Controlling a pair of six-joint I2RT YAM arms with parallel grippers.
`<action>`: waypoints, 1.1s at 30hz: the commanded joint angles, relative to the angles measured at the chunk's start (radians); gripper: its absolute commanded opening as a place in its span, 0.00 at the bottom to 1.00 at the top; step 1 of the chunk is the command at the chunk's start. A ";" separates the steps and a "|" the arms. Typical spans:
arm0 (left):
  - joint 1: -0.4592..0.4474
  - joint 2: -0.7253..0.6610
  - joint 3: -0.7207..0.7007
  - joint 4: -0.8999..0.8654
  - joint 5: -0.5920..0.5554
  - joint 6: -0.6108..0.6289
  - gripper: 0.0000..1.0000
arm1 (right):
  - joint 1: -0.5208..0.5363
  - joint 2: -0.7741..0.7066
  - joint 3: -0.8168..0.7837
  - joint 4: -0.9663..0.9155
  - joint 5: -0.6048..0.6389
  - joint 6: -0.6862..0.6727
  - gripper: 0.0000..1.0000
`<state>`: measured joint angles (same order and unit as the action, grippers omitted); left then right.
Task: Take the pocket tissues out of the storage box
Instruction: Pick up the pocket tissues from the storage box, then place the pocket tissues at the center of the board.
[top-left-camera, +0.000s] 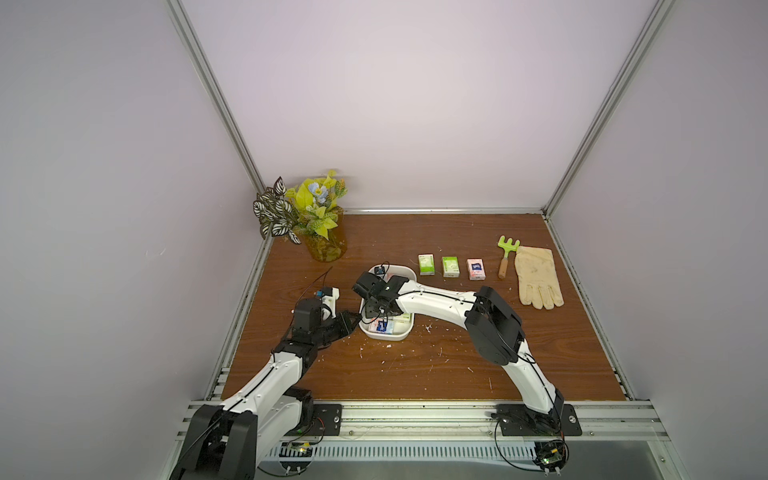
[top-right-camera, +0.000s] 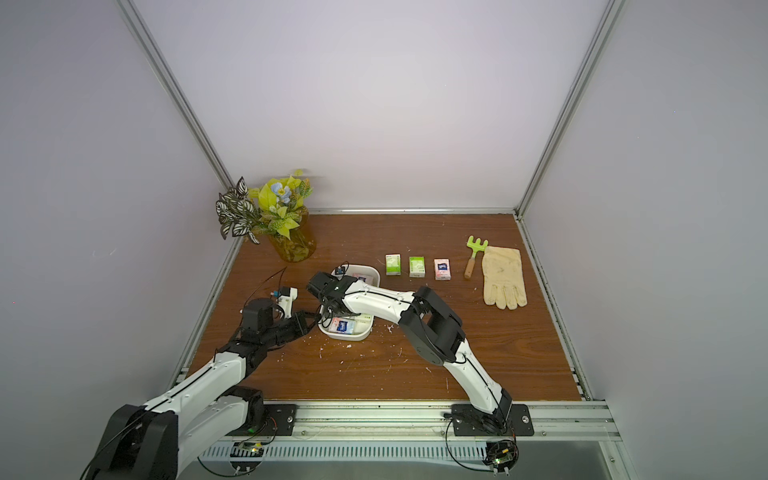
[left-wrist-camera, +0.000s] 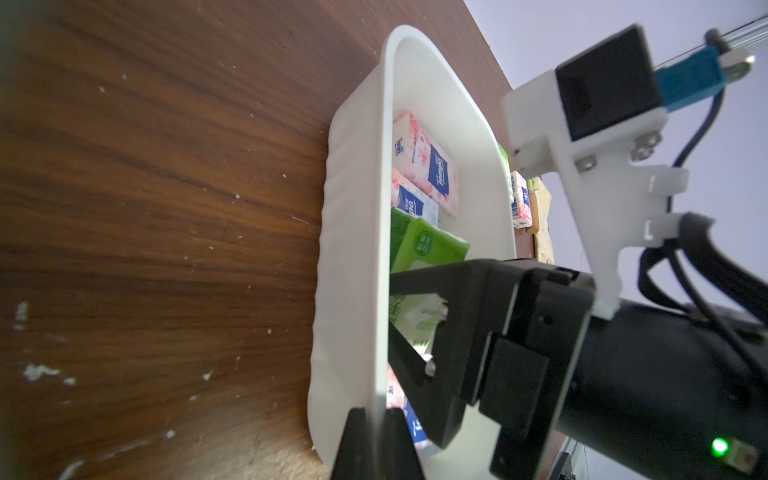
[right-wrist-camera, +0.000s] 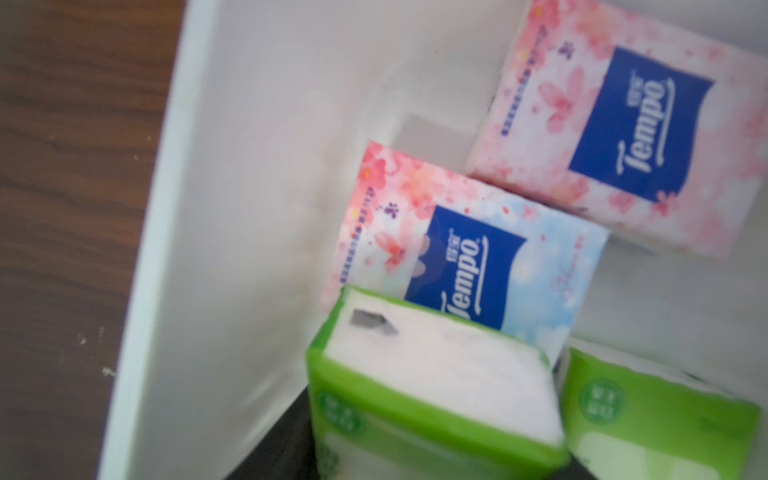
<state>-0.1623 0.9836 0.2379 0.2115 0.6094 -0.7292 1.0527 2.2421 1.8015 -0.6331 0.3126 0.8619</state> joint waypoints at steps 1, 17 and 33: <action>-0.008 -0.002 -0.018 -0.030 -0.001 0.022 0.04 | 0.005 -0.048 0.002 -0.007 0.038 0.002 0.58; -0.008 0.006 0.001 -0.056 -0.016 0.034 0.04 | -0.021 -0.223 -0.007 -0.023 0.060 -0.074 0.56; -0.008 -0.035 0.058 -0.137 -0.078 0.070 0.25 | -0.250 -0.415 -0.213 -0.035 -0.064 -0.268 0.56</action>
<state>-0.1627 0.9642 0.2550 0.1364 0.5636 -0.6918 0.8295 1.8702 1.6184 -0.6521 0.2871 0.6563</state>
